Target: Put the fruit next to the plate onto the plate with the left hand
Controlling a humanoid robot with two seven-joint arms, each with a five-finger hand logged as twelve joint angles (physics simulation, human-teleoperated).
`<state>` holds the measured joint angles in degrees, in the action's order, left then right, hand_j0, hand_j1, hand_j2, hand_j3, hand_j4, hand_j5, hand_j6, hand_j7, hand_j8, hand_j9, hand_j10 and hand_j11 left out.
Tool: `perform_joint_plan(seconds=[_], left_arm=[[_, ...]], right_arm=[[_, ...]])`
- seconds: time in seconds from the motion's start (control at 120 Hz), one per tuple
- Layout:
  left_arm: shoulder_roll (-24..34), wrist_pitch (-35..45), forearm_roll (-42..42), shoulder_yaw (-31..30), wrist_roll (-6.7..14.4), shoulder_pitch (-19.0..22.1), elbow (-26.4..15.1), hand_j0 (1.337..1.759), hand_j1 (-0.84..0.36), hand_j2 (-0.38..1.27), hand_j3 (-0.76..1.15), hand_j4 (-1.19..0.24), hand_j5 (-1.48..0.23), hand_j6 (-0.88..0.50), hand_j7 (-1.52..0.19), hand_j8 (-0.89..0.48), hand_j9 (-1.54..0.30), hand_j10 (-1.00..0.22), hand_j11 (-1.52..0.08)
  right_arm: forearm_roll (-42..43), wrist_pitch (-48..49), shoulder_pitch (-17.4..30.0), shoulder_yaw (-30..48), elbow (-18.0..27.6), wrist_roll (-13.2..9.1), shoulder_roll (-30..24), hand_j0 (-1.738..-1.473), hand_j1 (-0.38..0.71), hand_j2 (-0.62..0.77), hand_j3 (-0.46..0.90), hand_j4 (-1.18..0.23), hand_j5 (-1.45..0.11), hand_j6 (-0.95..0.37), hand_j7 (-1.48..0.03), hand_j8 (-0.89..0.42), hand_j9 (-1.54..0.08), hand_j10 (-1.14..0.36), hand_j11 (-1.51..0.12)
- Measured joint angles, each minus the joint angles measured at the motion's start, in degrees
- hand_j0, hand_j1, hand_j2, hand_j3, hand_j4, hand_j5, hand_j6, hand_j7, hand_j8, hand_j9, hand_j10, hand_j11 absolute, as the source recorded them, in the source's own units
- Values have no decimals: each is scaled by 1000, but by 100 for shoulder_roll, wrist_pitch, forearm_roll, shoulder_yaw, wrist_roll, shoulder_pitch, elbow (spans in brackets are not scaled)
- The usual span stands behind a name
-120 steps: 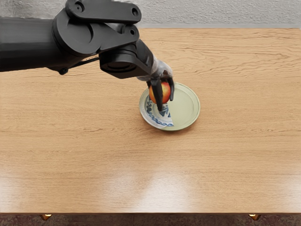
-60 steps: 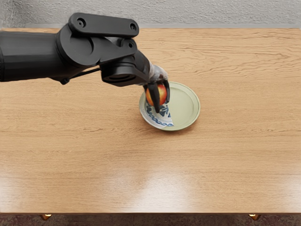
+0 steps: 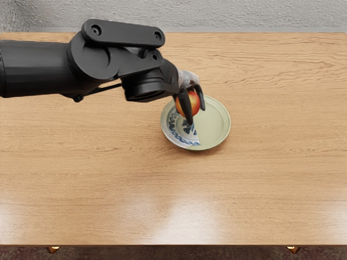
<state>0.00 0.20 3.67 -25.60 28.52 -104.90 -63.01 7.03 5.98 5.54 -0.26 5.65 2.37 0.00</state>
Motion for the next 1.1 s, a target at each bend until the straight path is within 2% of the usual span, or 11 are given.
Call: perform_joint_plan(seconds=[0.242, 0.467, 0.7, 0.892, 1.1], left_arm=[[0, 619, 19, 25, 4, 5, -208, 1654, -215, 105, 0, -528, -647, -439, -684, -424, -694, -693, -688], [0, 1096, 82, 34, -2, 24, -288, 1657, -68, 73, 0, -366, -465, -337, -477, -322, -480, -426, -477], [0, 1614, 618, 31, -26, 49, -360, 1658, 14, 58, 0, -286, -368, -277, -372, -272, -372, -305, -372], [0, 1868, 868, 224, -29, 126, 312, 1658, 41, 53, 0, -261, -336, -257, -338, -256, -338, -268, -338], [0, 1658, 723, 1614, -43, 594, 684, 1658, 52, 51, 0, -250, -323, -249, -324, -249, -324, -253, -324]], right_arm=[[0, 0, 0, 0, 2, 0, 0, -1658, -305, -7, 0, -37, -47, -37, -47, -37, -47, -37, -47], [0, -1, 0, 0, 0, 0, 0, -1658, -305, -7, 0, -37, -48, -37, -47, -37, -48, -37, -48], [0, 0, 0, 0, 0, 0, 0, -1658, -305, -7, 0, -37, -47, -37, -47, -37, -47, -37, -47], [0, 0, 0, 0, 0, 0, 0, -1658, -305, -7, 0, -37, -47, -37, -47, -37, -47, -37, -47], [0, 0, 0, 0, 1, 0, 0, -1658, -305, -7, 0, -37, -47, -37, -47, -37, -47, -37, -47]])
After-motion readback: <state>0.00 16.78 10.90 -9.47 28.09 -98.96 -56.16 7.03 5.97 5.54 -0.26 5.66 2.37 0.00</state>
